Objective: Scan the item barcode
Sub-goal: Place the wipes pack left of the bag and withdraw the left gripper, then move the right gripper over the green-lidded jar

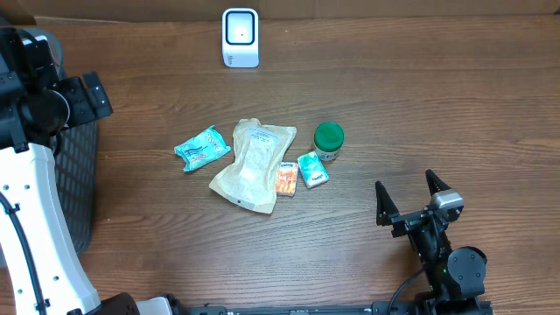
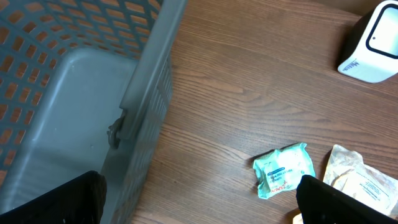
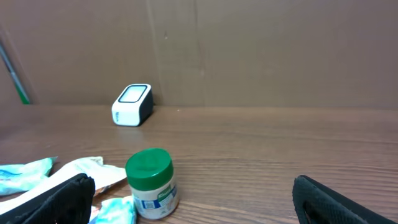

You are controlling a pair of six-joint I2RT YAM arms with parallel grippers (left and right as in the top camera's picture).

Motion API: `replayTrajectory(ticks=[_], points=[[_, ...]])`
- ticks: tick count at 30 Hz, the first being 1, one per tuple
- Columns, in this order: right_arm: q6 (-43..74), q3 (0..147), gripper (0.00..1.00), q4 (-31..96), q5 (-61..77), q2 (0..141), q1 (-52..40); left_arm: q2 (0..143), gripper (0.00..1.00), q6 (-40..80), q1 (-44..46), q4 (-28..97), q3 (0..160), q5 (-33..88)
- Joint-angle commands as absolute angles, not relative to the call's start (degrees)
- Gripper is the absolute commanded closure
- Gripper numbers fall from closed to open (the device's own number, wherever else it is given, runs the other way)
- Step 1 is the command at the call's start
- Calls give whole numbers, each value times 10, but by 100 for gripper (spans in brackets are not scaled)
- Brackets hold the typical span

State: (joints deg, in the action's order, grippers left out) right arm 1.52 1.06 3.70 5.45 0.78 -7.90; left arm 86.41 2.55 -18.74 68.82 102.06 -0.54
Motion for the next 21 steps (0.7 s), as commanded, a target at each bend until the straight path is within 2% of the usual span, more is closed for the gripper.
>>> replayTrajectory(ticks=[1,7,12,21], points=[[17,34,0,48,90,7,-76,865,1,12,-187,688,1032,-6],[14,156,0,126,123,102,-76,865,0,12,-187,688,1032,-6],[-5,305,0,202,123,237,-76,865,0,13,-187,688,1032,-6],[-21,599,0,418,130,481,-76,865,0,12,-187,688,1032,-6]])
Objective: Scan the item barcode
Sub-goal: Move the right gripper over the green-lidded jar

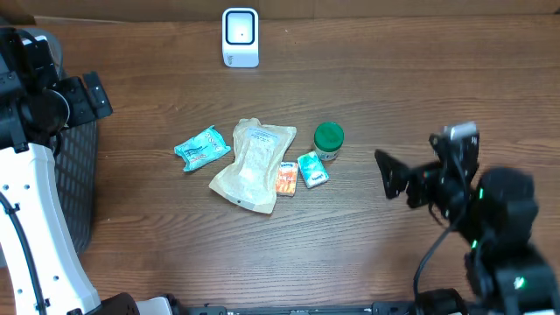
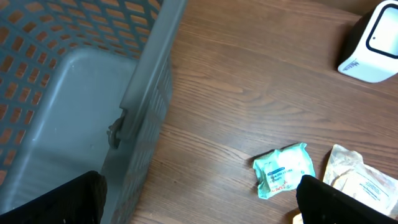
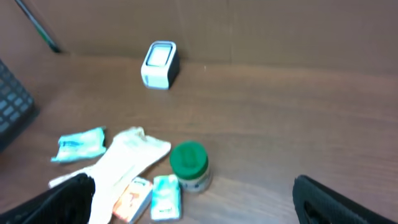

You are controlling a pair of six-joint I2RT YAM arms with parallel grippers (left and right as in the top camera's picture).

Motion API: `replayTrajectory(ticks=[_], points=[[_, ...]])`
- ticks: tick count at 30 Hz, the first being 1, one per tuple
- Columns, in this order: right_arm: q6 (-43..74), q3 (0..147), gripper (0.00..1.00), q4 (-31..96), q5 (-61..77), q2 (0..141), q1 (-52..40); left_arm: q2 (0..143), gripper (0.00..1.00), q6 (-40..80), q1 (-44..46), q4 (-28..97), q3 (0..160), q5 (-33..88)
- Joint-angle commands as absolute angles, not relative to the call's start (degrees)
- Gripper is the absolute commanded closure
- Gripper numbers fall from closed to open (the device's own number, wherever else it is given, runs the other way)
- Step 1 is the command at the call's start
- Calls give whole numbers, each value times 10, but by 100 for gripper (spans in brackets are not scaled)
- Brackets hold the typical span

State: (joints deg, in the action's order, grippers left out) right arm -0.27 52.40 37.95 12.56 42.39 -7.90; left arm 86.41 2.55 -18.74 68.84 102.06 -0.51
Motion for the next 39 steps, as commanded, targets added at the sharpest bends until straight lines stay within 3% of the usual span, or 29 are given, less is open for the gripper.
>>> replayTrajectory(ticks=[1,6,10,19,30,39], points=[[-32,632,0,449,131,510,-76,865,0,12,-187,688,1032,-6],[-63,778,0,576,132,648,-76,865,1,12,-187,688,1032,-6],[-63,839,0,588,160,735,-77,865,0,13,-187,688,1032,-6],[-154,841,0,559,209,881,-101,865,0,12,-187,688,1032,-6],[-250,841,4,541,126,1041,-195,865,1,12,-187,688,1032,-6],[-257,840,5,509,60,1076,-199,865,1,12,-187,688,1032,-6]])
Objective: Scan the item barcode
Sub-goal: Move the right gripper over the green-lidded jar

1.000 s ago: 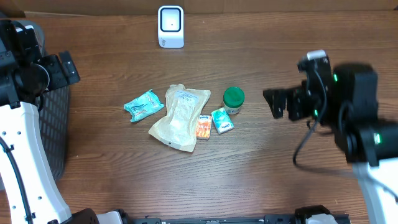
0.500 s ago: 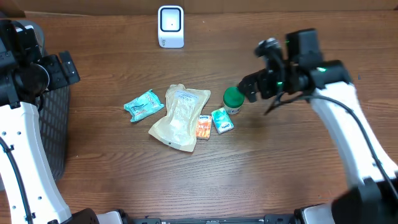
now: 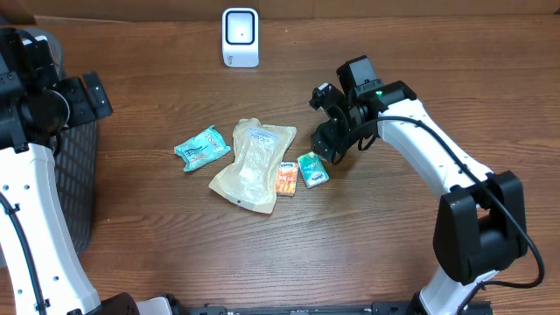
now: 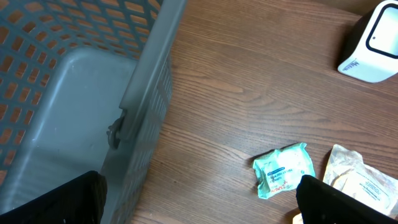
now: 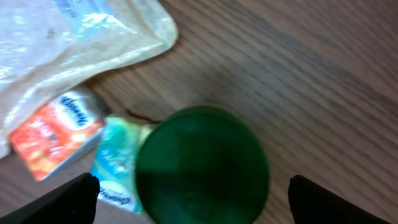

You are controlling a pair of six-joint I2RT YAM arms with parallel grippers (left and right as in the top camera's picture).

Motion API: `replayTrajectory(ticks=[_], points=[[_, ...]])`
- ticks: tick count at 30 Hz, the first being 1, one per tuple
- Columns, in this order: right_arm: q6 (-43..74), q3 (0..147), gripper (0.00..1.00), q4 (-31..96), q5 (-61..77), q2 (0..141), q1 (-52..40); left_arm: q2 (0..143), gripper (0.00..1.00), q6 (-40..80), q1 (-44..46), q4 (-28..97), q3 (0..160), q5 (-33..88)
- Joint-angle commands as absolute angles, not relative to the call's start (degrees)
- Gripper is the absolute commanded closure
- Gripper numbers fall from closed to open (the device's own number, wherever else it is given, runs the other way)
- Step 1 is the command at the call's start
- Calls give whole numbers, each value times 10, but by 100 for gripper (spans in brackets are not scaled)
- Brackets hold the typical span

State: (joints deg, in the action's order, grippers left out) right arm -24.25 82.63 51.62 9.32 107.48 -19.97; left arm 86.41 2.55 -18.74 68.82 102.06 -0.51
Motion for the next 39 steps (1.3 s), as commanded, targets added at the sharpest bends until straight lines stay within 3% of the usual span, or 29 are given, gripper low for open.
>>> replayTrajectory(ticks=[1,16,22,25,27,35,37,39], points=[[-257,840,5,507,60,1077,-199,865,1,12,-187,688,1032,-6],[-255,840,11,475,86,1112,-199,865,0,12,-187,688,1032,-6],[-165,840,37,454,72,1112,-193,865,1,12,-187,688,1032,-6],[-108,840,56,451,73,1112,-192,865,0,12,-187,688,1032,-6],[-57,840,60,451,73,1112,-192,865,0,13,-187,688,1032,-6],[247,840,61,451,71,1112,-192,865,1,12,-187,688,1032,-6],[276,840,60,450,71,1112,-195,865,0,12,-187,688,1032,-6],[279,840,51,451,71,1112,-196,865,0,12,-187,688,1032,-6]])
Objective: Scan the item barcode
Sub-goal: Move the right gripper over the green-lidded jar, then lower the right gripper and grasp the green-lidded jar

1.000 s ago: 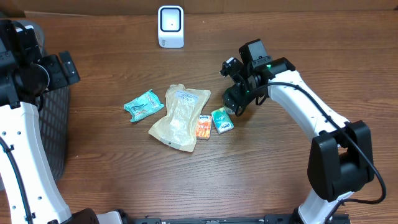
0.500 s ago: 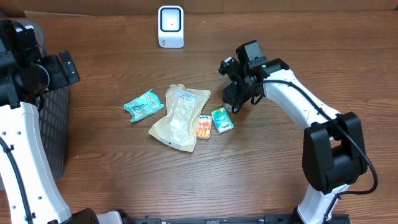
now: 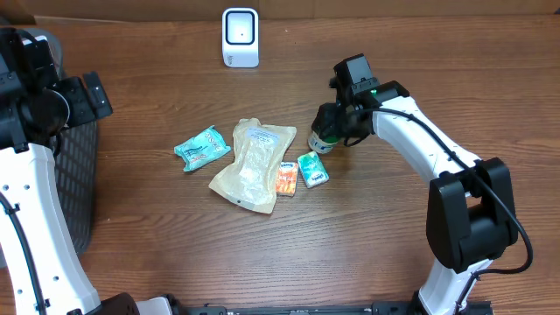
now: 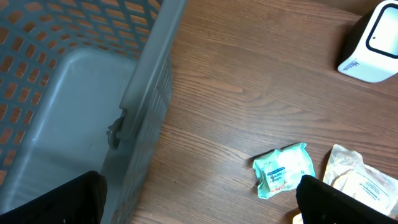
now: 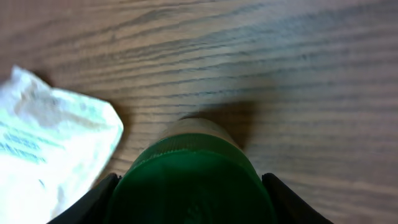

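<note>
The green-lidded jar [image 3: 324, 138] stands right of the pile of packets at mid-table. My right gripper [image 3: 332, 129] is down over it and shut on it. In the right wrist view the green lid [image 5: 193, 183] fills the whole gap between the two fingers, which press on both its sides. The white scanner [image 3: 240, 37] sits at the table's far edge, also seen in the left wrist view [image 4: 373, 43]. My left gripper [image 4: 199, 202] hangs open and empty at the far left, over the basket's edge.
A dark mesh basket [image 4: 74, 81] stands at the left edge. Left of the jar lie a teal packet [image 3: 201, 147], a beige pouch [image 3: 252, 164], a small orange packet [image 3: 286, 178] and a small teal packet [image 3: 312, 169].
My right gripper was open just above the green lid. Now it is lower and shut around the lid. The left arm and the packets have not moved.
My right arm first rested low at the front right, gripper open, facing the table. Then it was raised and turned toward the items. Then it hovered open over the jar, and now it grips the jar. The left arm stayed over the basket throughout.
</note>
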You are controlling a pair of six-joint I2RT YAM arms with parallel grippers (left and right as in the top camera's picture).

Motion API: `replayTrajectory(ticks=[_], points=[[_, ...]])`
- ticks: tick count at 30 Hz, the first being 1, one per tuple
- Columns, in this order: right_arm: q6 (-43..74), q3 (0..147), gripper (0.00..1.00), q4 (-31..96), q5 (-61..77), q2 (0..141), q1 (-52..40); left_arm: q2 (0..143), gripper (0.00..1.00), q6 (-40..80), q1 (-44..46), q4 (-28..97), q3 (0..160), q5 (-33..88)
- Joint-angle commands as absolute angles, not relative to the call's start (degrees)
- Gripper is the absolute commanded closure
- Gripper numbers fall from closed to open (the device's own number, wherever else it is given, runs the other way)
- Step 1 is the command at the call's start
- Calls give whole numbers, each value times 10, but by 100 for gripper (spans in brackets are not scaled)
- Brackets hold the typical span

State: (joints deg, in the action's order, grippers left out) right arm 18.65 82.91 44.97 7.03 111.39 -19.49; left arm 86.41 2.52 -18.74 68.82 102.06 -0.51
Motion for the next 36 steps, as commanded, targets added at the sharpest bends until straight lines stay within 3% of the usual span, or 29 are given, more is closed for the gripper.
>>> replayTrajectory(ticks=[1,5,15,18,26,30,36], points=[[279,840,47,451,71,1112,-196,865,1,12,-187,688,1032,-6],[279,848,27,458,72,1110,-196,865,0,12,-187,688,1032,-6],[246,966,12,553,75,1110,-201,865,1,12,-187,688,1032,-6],[216,979,0,567,59,1110,-209,865,1,12,-187,688,1032,-6],[206,975,0,554,1,1112,-234,865,0,13,-187,688,1032,-6],[206,952,12,542,-41,1113,-234,865,0,12,-187,688,1032,-6],[172,921,12,533,-55,1113,-234,865,1,12,-187,688,1032,-6]])
